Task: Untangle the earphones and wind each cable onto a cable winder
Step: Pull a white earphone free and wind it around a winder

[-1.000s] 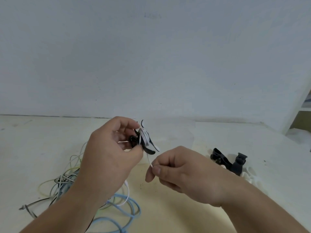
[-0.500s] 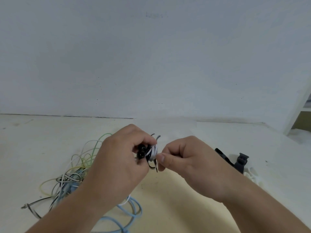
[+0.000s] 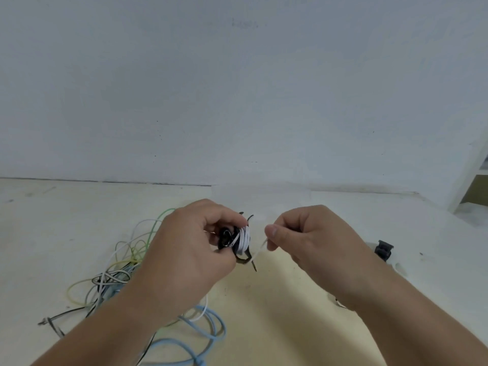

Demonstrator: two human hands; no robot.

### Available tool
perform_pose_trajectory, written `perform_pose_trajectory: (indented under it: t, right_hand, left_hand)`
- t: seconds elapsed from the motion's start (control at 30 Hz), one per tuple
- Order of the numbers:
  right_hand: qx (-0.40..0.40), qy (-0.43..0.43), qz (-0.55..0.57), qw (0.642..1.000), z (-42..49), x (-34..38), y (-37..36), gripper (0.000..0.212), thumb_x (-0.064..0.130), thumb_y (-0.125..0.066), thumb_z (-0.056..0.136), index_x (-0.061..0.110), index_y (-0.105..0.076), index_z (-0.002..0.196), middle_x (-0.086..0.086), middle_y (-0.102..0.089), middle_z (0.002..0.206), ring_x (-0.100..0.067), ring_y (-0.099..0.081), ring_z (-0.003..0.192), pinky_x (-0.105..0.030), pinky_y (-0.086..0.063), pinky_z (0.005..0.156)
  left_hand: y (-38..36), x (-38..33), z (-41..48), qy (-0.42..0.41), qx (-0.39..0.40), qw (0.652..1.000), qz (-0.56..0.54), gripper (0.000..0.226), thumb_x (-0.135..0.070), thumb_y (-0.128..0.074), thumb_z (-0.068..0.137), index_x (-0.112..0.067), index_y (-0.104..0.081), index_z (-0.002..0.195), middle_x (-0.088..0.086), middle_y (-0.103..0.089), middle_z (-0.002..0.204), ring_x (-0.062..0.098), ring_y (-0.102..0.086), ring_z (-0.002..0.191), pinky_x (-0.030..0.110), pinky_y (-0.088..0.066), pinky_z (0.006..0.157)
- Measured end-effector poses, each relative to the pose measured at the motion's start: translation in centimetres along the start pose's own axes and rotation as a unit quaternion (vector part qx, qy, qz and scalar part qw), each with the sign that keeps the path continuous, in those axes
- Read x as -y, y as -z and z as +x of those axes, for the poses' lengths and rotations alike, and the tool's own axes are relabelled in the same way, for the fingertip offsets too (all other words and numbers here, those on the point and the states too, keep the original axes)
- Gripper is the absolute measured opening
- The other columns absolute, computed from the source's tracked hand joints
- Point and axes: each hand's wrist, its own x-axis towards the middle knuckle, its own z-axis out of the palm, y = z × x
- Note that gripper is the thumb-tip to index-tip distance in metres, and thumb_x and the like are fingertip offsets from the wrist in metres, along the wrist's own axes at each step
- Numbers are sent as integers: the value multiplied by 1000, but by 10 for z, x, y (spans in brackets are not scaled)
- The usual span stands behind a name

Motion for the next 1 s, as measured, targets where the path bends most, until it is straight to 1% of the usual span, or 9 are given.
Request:
perform_pose_trajectory:
  t: [0.13, 0.27, 0.4, 0.47, 0.57, 0.7, 0.8, 0.9, 1.0]
  right_hand:
    - [-24, -22, -9, 999, 2, -3, 2, 33, 31, -61, 94, 17, -68, 65, 1, -33, 48, -11, -26, 37, -18, -22, 37]
    - [-18, -6, 11, 1000, -1, 0, 4, 33, 34, -63, 93, 18, -67, 64, 2, -33, 46, -14, -26, 41, -19, -23, 40]
    - [58, 66, 40, 995, -4, 6, 2, 30, 28, -60, 96, 19, -70, 69, 7, -43, 49, -12, -36, 51, -20, -30, 51]
    - [78, 88, 44, 992, -4, 7, 0, 29, 22, -57, 98, 15, -71, 74, 9, -44, 50, -12, -39, 53, -22, -32, 55]
    - [21, 92, 8, 995, 1, 2, 1, 29, 23, -58, 97, 14, -70, 72, 14, -42, 44, -4, -36, 46, -14, -29, 49]
    - [-64, 79, 5, 995, 4, -1, 2, 22, 31, -71, 88, 23, -71, 68, 8, -38, 46, -7, -28, 43, -15, -24, 42]
    - [-73, 73, 40, 994, 3, -3, 3, 16, 34, -75, 83, 26, -73, 70, -11, -56, 57, -11, -46, 51, -15, -35, 48]
    - [-2, 12, 144, 990, 7, -10, 5, 21, 32, -73, 83, 12, -73, 76, -10, -72, 76, -11, -66, 70, -22, -52, 66]
    - [89, -45, 259, 961, 9, -14, 4, 43, 36, -67, 77, -5, -68, 89, -12, -72, 83, -21, -67, 77, -29, -54, 67]
  left_hand:
    - [3, 1, 1, 20, 6, 1000, -23, 49, 13, -69, 67, -33, -78, 83, -17, -73, 86, 5, -71, 82, 15, -55, 78]
    - [2, 1, 0, 7, 13, 1000, 2, 51, 13, -68, 67, -35, -77, 84, -18, -70, 89, 4, -70, 82, 16, -55, 78]
    - [-4, -2, -4, -59, 26, 996, 67, 43, -1, -69, 67, -38, -74, 88, -18, -66, 89, 6, -67, 82, 26, -57, 74]
    - [-8, -7, -7, -73, 35, 995, 63, 42, -7, -68, 67, -40, -67, 94, -17, -66, 86, 5, -66, 79, 25, -55, 71]
    - [-12, -9, -10, -63, 41, 997, 27, 62, 2, -71, 68, -45, -54, 105, -17, -66, 87, 7, -67, 80, 22, -53, 74]
    - [-11, -9, -11, -57, 44, 997, -22, 61, 5, -72, 69, -42, -54, 103, -10, -65, 87, 15, -68, 83, 28, -54, 77]
    - [-8, -9, -10, -62, 40, 997, -37, 60, 10, -71, 70, -40, -56, 100, -9, -64, 87, 16, -67, 85, 24, -54, 79]
    - [-7, -9, -11, -72, 49, 996, -30, 63, 16, -68, 70, -40, -56, 98, -9, -64, 88, 14, -66, 88, 22, -53, 81]
    - [-7, -11, -12, -84, 61, 995, -11, 67, 20, -61, 66, -39, -56, 97, -10, -63, 89, 14, -65, 90, 27, -53, 83]
